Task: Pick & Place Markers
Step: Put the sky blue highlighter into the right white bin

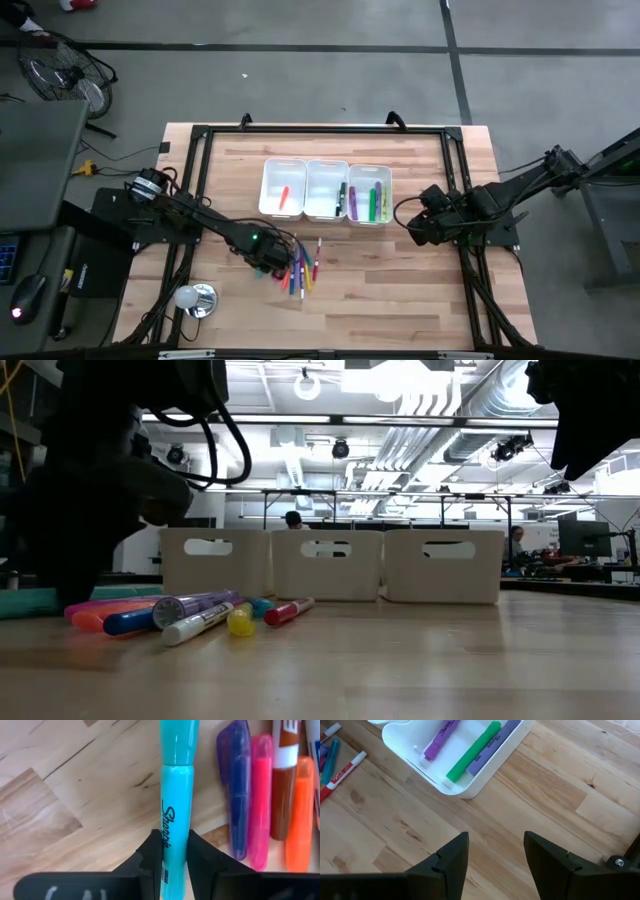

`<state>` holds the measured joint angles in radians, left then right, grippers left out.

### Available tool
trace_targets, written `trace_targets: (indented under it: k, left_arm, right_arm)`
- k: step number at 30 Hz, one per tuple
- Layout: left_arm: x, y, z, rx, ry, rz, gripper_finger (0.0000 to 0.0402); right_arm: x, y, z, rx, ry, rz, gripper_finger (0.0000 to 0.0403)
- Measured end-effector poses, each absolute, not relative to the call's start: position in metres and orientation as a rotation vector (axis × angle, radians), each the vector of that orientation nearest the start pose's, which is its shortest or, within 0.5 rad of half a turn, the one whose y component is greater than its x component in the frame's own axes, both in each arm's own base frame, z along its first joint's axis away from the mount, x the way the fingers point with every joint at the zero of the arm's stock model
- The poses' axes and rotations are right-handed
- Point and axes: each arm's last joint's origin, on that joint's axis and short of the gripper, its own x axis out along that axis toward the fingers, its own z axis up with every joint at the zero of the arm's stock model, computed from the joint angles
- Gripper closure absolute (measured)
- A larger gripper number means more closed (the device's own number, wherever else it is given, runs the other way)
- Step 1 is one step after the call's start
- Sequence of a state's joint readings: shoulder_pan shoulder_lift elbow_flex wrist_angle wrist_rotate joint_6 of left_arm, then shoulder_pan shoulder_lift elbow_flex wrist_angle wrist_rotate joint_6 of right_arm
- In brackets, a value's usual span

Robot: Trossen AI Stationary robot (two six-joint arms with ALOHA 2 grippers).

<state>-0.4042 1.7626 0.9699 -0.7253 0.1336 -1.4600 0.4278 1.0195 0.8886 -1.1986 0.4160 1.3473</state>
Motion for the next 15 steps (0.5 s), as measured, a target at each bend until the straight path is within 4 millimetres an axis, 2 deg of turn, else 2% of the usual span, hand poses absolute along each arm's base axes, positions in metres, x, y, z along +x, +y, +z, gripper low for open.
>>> trace_targets:
  k: [7,15]
  left_arm:
    - [0.264,-0.117,0.137,-0.855,1.505,0.638,0.0342]
    - [0.261,-0.113,0.158,-0.819,1.423,0.573,0.0342]
  right_arm:
    - [0.148,0.055,0.265,0.636,0.96,-0.72,0.0222]
    - [0.152,0.056,0.266,0.618,0.927,-0.676,0.0222]
